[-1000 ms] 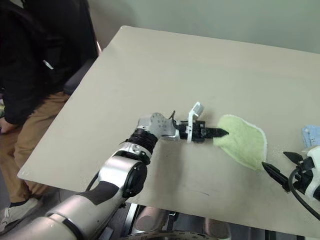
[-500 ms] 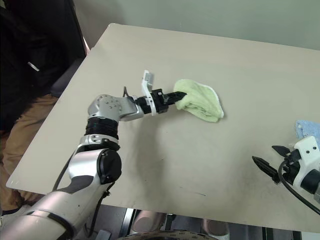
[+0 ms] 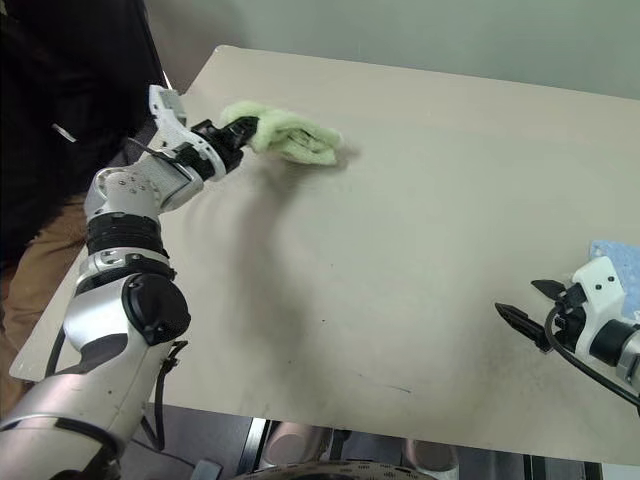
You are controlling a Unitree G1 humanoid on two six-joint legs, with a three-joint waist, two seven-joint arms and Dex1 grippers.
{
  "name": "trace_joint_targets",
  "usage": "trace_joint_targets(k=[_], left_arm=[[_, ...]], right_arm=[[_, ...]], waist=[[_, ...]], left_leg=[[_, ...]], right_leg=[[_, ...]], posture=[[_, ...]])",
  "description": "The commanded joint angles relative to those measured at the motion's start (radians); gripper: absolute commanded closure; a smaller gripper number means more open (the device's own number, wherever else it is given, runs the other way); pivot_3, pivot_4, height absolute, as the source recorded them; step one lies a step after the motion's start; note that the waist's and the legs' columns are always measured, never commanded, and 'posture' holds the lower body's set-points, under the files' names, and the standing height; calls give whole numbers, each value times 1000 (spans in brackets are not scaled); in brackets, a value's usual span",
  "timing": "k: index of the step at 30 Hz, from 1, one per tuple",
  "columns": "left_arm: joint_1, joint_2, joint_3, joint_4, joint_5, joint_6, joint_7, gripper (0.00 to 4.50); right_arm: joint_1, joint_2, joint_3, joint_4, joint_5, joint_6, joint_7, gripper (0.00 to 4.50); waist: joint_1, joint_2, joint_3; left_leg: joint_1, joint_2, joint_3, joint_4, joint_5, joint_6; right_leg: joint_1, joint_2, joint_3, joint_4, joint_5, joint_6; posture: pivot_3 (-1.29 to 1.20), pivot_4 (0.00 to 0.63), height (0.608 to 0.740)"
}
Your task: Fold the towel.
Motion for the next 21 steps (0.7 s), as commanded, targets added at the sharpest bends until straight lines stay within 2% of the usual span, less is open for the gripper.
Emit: trace_joint_targets(k=[1, 4, 15, 21], left_arm=[[38, 20, 22, -52, 39, -117, 148, 4485], [57, 17, 32, -107, 38, -151, 218, 4485], [80, 22, 69, -297, -52, -150, 218, 4485], [126, 13, 59, -405, -52, -110, 287, 4485]], right_arm=[[-24, -26, 5, 19, -12, -28, 31, 0], [-48, -34, 33, 41, -20, -39, 46, 0], [-139, -48, 107, 120, -53, -74, 73, 0], [-159, -44, 131, 148, -68, -99, 85, 0]], waist=[[-1, 0, 0], [-3, -1, 1], [-1, -3, 2], [-3, -3, 2]], left_leg=[[0, 0, 0, 0, 0, 0], [1, 0, 0, 0, 0, -1], [3, 0, -1, 2, 2, -4], [5, 2, -3, 1, 4, -7]], right_leg=[[0, 0, 0, 0, 0, 0], [-1, 1, -1, 3, -1, -1], [-1, 4, -1, 11, -3, -12], [-1, 4, 0, 15, -4, -16]], posture=[[0, 150, 740], [0, 150, 740], [0, 150, 740], [0, 150, 740]])
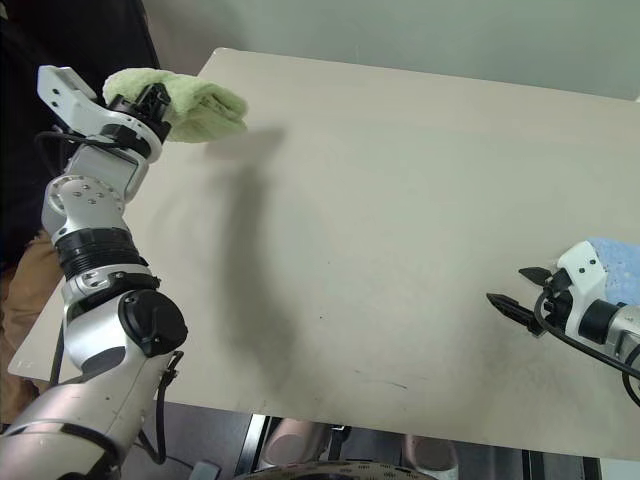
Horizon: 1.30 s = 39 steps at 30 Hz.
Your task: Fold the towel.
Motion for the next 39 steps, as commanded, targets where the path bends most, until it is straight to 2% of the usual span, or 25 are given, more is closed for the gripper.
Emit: trace_joint_targets(k=[1, 10, 17, 23, 28, 31, 35, 39], left_arm=[[29, 4, -2, -95, -22, 29, 35, 4485], [195, -79, 24, -265, -75, 107, 146, 4485], [330, -142, 131, -404, -222, 187, 287, 4485], [427, -178, 123, -520, -275, 230, 359, 4485], [458, -206, 100, -549, -292, 226, 382, 4485], [474, -214, 84, -556, -286, 217, 393, 3654], [476, -209, 78, -549, -301, 216, 392, 2325], [476, -197, 55, -555, -294, 221, 380, 820]], right_arm=[[-14, -8, 1, 4, -9, -26, 20, 0], [1, -11, -3, 13, -21, -43, 34, 0], [34, -21, -30, 27, -30, -58, 44, 0], [29, -24, -36, 32, -33, -60, 46, 0], [16, -15, -18, 25, -42, -57, 32, 0], [13, -8, -15, 16, -42, -55, 26, 0], [17, -2, -21, 0, -37, -49, 21, 0], [28, 1, -37, -21, -29, -38, 20, 0]], waist=[[0, 0, 0], [0, 0, 0], [-1, -1, 0], [0, -1, 0], [0, -2, 1], [0, -2, 1], [-1, -2, 1], [-1, -2, 1]], left_leg=[[0, 0, 0, 0, 0, 0], [0, 4, -1, 0, 3, -4], [2, 9, -1, -1, 3, -8], [2, 13, -1, -1, 5, -12], [6, 14, -1, -3, 1, -24], [8, 15, -1, -3, 1, -25], [9, 15, -1, -3, 1, -26], [9, 15, -1, -3, 0, -26]], right_leg=[[0, 0, 0, 0, 0, 0], [1, 6, 0, 0, 3, -4], [0, 9, 0, 1, 4, -8], [1, 12, -1, 1, 6, -12], [3, 13, -1, 2, 8, -15], [4, 13, -1, 2, 8, -16], [5, 14, -1, 2, 8, -16], [5, 14, -1, 2, 8, -16]], posture=[[0, 150, 740], [0, 150, 740], [0, 150, 740], [0, 150, 740], [0, 150, 740], [0, 150, 740], [0, 150, 740], [0, 150, 740]])
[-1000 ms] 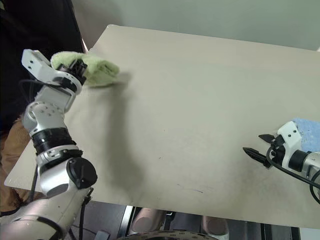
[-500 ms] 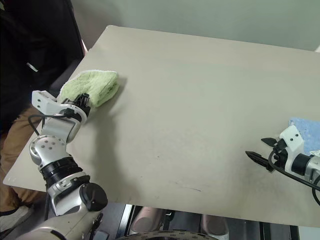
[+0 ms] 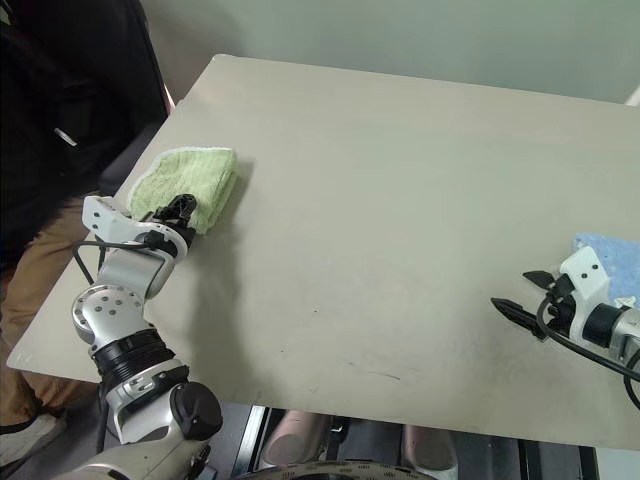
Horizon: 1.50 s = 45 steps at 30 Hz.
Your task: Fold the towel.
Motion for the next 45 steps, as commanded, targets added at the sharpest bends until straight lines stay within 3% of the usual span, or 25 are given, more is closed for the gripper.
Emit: trace_joint_targets(k=[1, 2, 7, 12, 14, 22, 28, 36, 45], left_arm=[[-4, 16, -43, -57, -3, 2, -8, 440], [-8, 2, -53, -71, -14, 12, 5, 72], [8, -95, -133, -196, -75, 86, 87, 29], [129, 65, -416, -337, 13, 163, -193, 29], [134, 101, -461, -328, 7, 162, -285, 29], [69, 98, -430, -171, 131, 13, -327, 29], [-24, 5, -401, -2, 201, -119, -313, 29], [28, 14, -429, -56, 230, -25, -299, 29], [80, 92, -442, -106, 385, -96, -293, 29]], right_arm=[[4, 1, -33, -42, 15, 7, -10, 0], [4, 2, -33, -44, 15, 9, -10, 0], [7, 9, -36, -57, 21, 22, -14, 0], [15, 19, -47, -75, 28, 32, -19, 0], [33, 26, -64, -98, 34, 40, -22, 0], [96, 40, -115, -149, 42, 51, -34, 0], [97, 41, -108, -143, 25, 42, -51, 0], [98, 38, -106, -153, 33, 50, -48, 0], [67, 26, -82, -136, 31, 57, -42, 0]], waist=[[0, 0, 0], [0, 0, 0], [2, -1, 1], [-2, -2, 1], [-3, -2, 1], [-6, -2, 1], [-4, -2, 1], [-10, -2, 1], [-12, -2, 1]], left_leg=[[0, 0, 0, 0, 0, 0], [0, 0, 0, 0, 0, 0], [-2, 0, 0, 0, -1, 1], [0, 1, 0, -1, -3, -3], [1, 4, 0, -1, -5, -5], [1, 12, -4, 0, -8, -11], [0, 13, -3, 0, -9, -9], [0, 15, -1, 0, -8, -1], [2, 19, -1, 0, -10, -1]], right_leg=[[0, 0, 0, 0, 0, 0], [0, 0, 0, 0, 0, 0], [0, -1, 0, -2, -1, 0], [0, 1, 0, -1, -2, -2], [-1, 4, 1, -1, -3, -3], [-1, 13, 2, 0, -5, -8], [-2, 14, 2, -1, -6, -9], [-3, 16, 2, -1, -10, -9], [-3, 19, 2, 0, -11, -12]], posture=[[0, 150, 740], [0, 150, 740], [0, 150, 740], [0, 150, 740], [0, 150, 740], [0, 150, 740], [0, 150, 740], [0, 150, 740], [0, 150, 740]])
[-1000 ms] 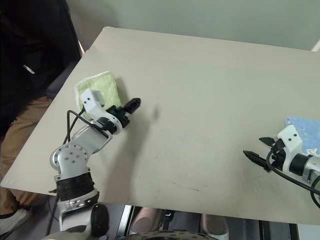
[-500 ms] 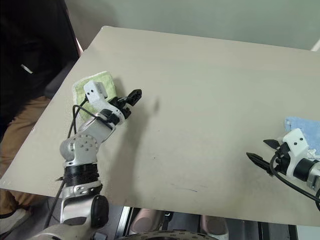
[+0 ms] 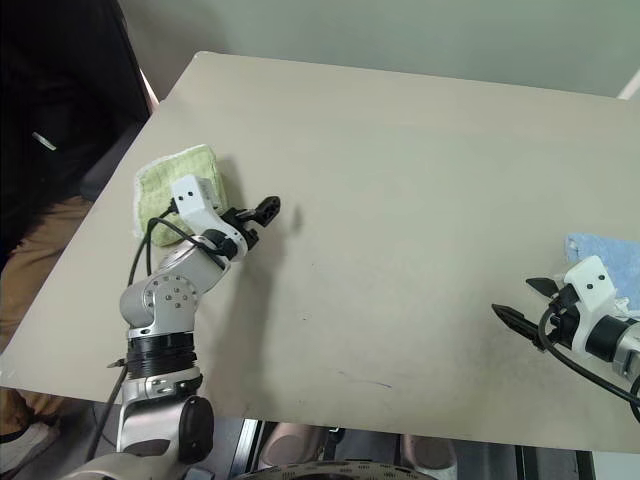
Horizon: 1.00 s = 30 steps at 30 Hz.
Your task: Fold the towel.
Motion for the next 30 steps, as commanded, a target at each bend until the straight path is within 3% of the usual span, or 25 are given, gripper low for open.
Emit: trace_joint_targets(k=[1, 8, 20, 30], left_arm=[[15, 22, -1, -67, 55, -37, 7, 29], [48, 22, 28, -115, 40, 13, 0, 29], [109, 143, 98, -104, 51, 26, -78, 29], [158, 122, 88, -124, 39, 32, -142, 29]], right_arm=[[-28, -17, 0, -7, 4, 0, -1, 0], [-37, -30, 16, 11, -11, -10, 13, 0], [-64, -34, 39, 49, -29, -41, 21, 0], [-73, -39, 62, 62, -46, -63, 26, 0]], waist=[[0, 0, 0], [1, 0, 0], [1, 0, 0], [1, 0, 0]], left_leg=[[0, 0, 0, 0, 0, 0], [0, 0, 0, 1, 0, -1], [1, 2, 0, 1, -3, -5], [1, 3, 0, 1, -4, -7]], right_leg=[[0, 0, 0, 0, 0, 0], [0, 0, 0, 0, 0, -1], [0, 2, 0, 1, 1, -3], [0, 2, 0, 1, 1, -4]], posture=[[0, 150, 740], [0, 150, 740], [0, 150, 740], [0, 150, 740]])
